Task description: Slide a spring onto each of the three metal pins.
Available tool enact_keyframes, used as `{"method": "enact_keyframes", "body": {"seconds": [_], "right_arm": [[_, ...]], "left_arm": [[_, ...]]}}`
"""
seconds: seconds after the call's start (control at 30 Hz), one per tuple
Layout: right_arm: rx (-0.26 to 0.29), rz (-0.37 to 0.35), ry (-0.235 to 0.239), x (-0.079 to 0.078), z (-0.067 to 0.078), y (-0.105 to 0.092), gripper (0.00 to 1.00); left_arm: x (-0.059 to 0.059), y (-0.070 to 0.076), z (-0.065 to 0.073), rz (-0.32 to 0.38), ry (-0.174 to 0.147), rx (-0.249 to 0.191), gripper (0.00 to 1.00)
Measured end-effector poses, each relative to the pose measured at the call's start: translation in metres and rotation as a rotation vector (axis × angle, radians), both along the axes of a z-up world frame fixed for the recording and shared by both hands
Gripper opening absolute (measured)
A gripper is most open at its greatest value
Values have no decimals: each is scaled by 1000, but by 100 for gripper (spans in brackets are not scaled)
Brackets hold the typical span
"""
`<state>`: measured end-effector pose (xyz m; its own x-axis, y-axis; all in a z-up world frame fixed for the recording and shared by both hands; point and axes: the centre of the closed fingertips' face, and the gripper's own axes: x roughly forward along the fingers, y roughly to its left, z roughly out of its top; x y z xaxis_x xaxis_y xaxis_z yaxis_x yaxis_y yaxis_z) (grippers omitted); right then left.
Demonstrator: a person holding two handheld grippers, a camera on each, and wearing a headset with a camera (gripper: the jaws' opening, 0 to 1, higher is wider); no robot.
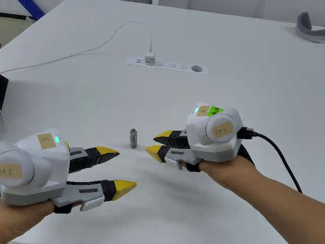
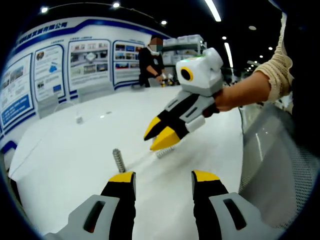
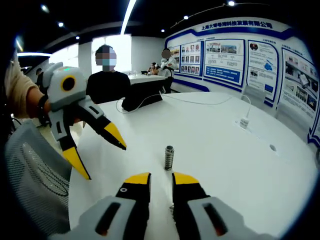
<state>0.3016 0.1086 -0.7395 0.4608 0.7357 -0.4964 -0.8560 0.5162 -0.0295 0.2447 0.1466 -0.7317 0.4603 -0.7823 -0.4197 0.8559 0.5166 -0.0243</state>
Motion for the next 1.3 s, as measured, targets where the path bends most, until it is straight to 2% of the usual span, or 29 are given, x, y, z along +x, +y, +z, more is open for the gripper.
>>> {"method": "enact_keyframes", "body": {"seconds": [0.27, 0.57, 0.9, 1.3], "right_arm": [[-4, -8, -6, -8, 2, -13, 18], [-23, -18, -1, -14, -5, -27, 19], [-66, -34, 22, -16, -23, -48, 19], [-103, -52, 54, -13, -41, -60, 19]], "left_arm": [[2, -3, 1, -10, -2, 3, 45], [2, -9, 1, -27, -4, 6, 45], [1, -12, 0, -36, -1, 12, 45], [-1, -13, -1, -36, 3, 16, 44]]}}
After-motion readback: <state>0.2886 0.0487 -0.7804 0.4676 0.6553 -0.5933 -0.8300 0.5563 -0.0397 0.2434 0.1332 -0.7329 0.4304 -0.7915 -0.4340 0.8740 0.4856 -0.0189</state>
